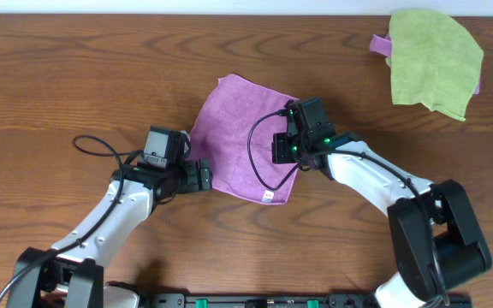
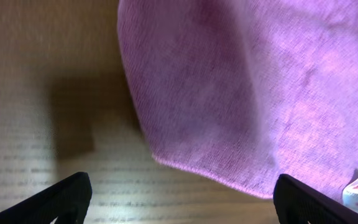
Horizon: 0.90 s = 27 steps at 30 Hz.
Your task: Fold the cloth
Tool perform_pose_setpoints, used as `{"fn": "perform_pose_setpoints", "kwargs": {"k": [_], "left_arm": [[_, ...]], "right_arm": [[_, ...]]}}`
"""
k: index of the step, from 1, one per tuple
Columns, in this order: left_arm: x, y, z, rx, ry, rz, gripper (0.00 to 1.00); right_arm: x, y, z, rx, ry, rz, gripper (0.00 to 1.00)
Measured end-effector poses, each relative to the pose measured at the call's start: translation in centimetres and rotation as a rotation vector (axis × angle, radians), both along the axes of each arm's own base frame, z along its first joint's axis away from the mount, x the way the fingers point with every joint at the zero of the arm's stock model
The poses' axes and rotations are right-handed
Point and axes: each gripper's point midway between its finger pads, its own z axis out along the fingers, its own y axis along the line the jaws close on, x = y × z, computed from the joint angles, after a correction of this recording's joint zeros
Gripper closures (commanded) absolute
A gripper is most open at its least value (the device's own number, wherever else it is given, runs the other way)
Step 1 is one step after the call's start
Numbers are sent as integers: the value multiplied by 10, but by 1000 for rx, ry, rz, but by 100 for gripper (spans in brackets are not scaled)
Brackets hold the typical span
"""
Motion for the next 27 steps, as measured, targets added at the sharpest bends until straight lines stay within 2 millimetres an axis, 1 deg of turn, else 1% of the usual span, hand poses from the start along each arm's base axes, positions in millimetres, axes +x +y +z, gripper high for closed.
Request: {"fn": "perform_pose_setpoints", "kwargs": {"k": [3,8,16,18,19,21,23,25,26,27], "left_arm": [[5,-2,-3,-4,-9,0,5],[10,-7,-18,-23,11,-11,5],[24,-16,-18,-59,-36,-24,5],[27,-20,-17,-78,-46,-33,0],[30,-22,-16,-91,-53,-38,9],[33,-27,-17,-119,-54,-40,42],[31,-30,-21,-139,-32,-40,51],[29,-33,-23,-154,-19,-43,56],[28,-34,-24,-160,-13,-41,63],[28,-34,-24,-164,-7,-37,73]], "right_arm": [[-2,0,-1,-4,6,6,99],[-6,-2,-3,-14,24,18,99],[-10,-3,-5,-20,37,25,99],[-10,-2,-5,-20,37,28,99],[-10,-2,-5,-21,36,30,99],[-11,-1,-5,-22,38,33,99],[-12,-1,-6,-23,40,35,99],[-12,-1,-6,-24,42,35,99],[-12,-1,-6,-24,42,35,99],[-13,-2,-6,-24,42,35,99]]}}
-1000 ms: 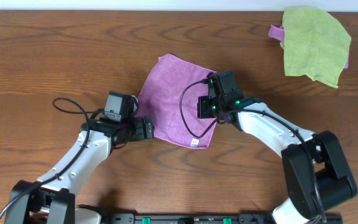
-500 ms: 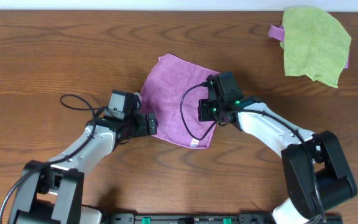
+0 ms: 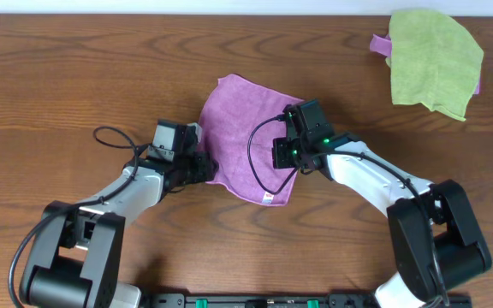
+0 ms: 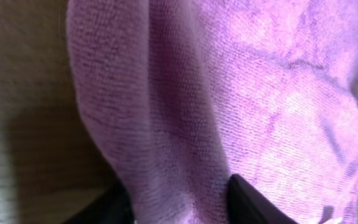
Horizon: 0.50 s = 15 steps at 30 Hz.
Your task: Fold the cloth
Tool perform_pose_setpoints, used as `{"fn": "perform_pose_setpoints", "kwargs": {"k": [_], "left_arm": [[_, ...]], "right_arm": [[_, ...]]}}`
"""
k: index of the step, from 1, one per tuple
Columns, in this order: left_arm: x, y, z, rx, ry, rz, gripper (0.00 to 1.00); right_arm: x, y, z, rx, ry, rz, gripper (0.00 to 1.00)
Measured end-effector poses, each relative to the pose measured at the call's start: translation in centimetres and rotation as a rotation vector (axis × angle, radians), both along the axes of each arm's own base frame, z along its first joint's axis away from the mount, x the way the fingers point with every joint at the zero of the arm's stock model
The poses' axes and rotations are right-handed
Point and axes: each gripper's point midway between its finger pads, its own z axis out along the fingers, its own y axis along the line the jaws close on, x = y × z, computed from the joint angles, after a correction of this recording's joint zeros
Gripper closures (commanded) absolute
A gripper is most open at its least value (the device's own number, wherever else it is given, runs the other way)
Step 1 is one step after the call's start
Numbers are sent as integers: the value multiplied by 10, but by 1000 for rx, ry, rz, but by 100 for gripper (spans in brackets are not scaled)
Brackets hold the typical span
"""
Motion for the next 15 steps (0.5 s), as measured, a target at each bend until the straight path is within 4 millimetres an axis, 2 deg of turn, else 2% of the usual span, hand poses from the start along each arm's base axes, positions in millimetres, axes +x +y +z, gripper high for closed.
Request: {"fn": "perform_pose_setpoints", "kwargs": {"k": [2,5,15], "left_arm": [[-3,0,-3,-4,18,5,94],[-7,-1,-7,-11,42,9,94],[-12,-6,-2,-44,99,11,94]], "right_arm": [[0,0,0,0,0,0,99],[-1,0,0,-1,3,0,99],[-7,-4,-4,-27,24,20,99]]}}
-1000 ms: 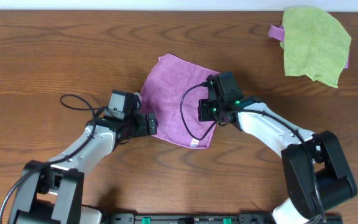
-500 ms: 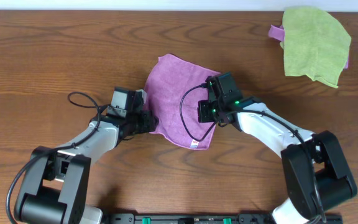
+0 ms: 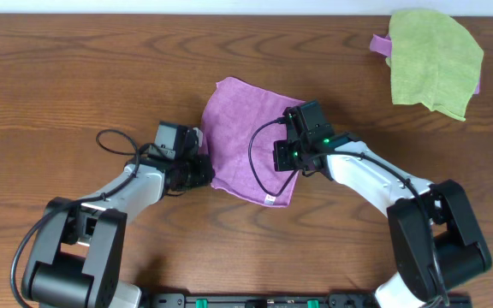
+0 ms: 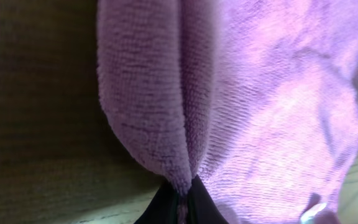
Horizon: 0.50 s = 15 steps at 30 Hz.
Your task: Fold the cloth
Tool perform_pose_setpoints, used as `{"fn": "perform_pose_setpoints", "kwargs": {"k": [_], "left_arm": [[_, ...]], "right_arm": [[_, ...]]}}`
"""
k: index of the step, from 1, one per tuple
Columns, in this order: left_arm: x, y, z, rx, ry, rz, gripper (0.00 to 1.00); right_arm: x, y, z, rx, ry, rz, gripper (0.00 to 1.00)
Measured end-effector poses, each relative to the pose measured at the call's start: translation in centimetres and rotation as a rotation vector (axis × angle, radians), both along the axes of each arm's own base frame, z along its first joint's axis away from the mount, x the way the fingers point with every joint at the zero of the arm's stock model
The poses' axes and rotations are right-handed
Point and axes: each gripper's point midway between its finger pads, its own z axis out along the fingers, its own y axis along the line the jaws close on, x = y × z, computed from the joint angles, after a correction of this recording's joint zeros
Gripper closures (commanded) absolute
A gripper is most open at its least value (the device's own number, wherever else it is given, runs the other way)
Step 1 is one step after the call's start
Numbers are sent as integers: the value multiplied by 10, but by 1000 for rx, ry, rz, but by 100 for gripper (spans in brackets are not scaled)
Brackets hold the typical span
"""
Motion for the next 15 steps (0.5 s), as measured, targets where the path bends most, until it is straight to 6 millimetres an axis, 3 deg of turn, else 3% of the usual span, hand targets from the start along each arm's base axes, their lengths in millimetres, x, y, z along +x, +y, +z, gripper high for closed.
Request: {"fn": "perform_pose_setpoints", "kwargs": {"k": [8,12,15], "left_arm": [[21,-8,31,-20,-26,-11,94],[15,-8,29,-12,3,-13,94],[13,-11,29,-11,8,-23,94]], "right_arm": [[-1,-7,-5,-50,-6,22,99],[0,-8,-25,-73,17,29,99],[9,-5,-25,-65,-11,30,99]]}}
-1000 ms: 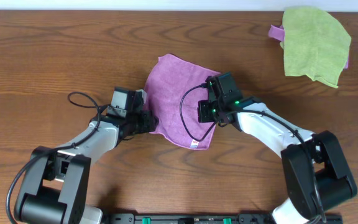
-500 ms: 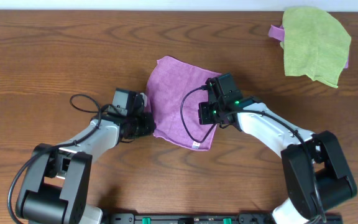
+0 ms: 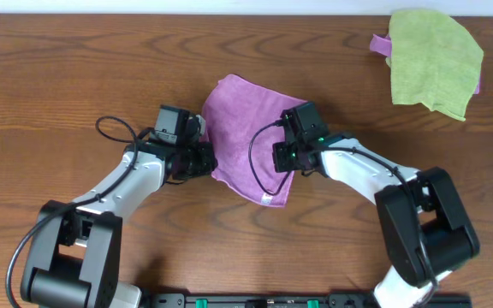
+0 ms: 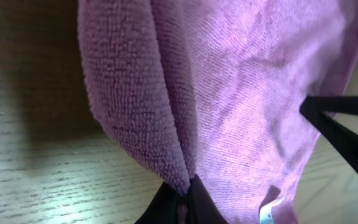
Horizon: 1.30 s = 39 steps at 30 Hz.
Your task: Fold the cloth
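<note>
The purple cloth lies mid-table, a white label at its near corner. My left gripper is shut on a pinched fold of the cloth's left edge. In the left wrist view the cloth fills the frame and the fold runs down into the closed fingertips, with the label nearby. My right gripper sits over the cloth's right edge, its fingers hidden under the wrist. It shows as a dark shape in the left wrist view.
A green cloth lies at the far right corner of the wooden table, with a bit of another purple cloth sticking out from under it. Both arms' cables loop near the cloth.
My left gripper, still shut on the fold, has shifted a little farther from me and to the right. The cloth's left edge has bunched inward with it. The right gripper has barely moved.
My left gripper first stood open beside the cloth's near-left edge. Then its fingers were closing around that edge. Then they were shut on a pinched fold, and now they hold it slightly farther in. The right gripper stayed at the cloth's right edge throughout.
</note>
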Tool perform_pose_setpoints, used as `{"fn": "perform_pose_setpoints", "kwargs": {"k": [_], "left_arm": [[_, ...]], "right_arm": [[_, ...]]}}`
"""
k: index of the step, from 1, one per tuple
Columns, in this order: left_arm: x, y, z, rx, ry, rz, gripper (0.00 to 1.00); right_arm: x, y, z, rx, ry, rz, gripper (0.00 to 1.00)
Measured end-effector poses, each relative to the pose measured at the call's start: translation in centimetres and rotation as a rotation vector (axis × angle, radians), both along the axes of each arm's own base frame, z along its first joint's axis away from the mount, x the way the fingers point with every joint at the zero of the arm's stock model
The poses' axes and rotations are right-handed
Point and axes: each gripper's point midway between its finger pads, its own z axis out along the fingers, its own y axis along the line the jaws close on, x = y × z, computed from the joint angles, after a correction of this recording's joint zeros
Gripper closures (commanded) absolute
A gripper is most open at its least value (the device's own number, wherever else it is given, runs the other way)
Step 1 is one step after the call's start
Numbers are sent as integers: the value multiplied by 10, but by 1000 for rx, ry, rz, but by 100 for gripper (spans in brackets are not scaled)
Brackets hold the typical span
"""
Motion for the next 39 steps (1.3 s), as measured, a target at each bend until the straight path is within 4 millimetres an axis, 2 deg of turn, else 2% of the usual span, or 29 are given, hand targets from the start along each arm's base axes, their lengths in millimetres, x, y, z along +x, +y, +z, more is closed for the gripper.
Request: {"fn": "perform_pose_setpoints", "kwargs": {"k": [8,13,15,19,20,21,22,23,31,39], "left_arm": [[-12,-13,-2,6,20,-45,94],[-25,2,-8,94,96,-23,94],[-23,9,-3,138,109,-10,94],[-3,17,24,206,81,19,93],[0,18,29,216,75,23,89],[3,20,35,234,74,29,73],[4,22,39,247,72,26,43],[3,24,42,262,78,28,6],[-12,42,46,361,149,44,5],[-15,46,45,380,165,47,5]], "right_arm": [[6,5,0,15,-13,4,99],[6,3,-1,2,-5,1,99],[6,2,-1,-1,-4,0,99],[6,2,-1,-5,-5,2,99],[6,2,-1,-6,-5,2,99],[6,2,-1,-7,-6,4,99],[6,2,-1,-9,-7,4,99],[6,2,-1,-10,-7,5,99],[6,2,-1,-12,-9,8,99],[6,2,-1,-12,-8,9,99]]}}
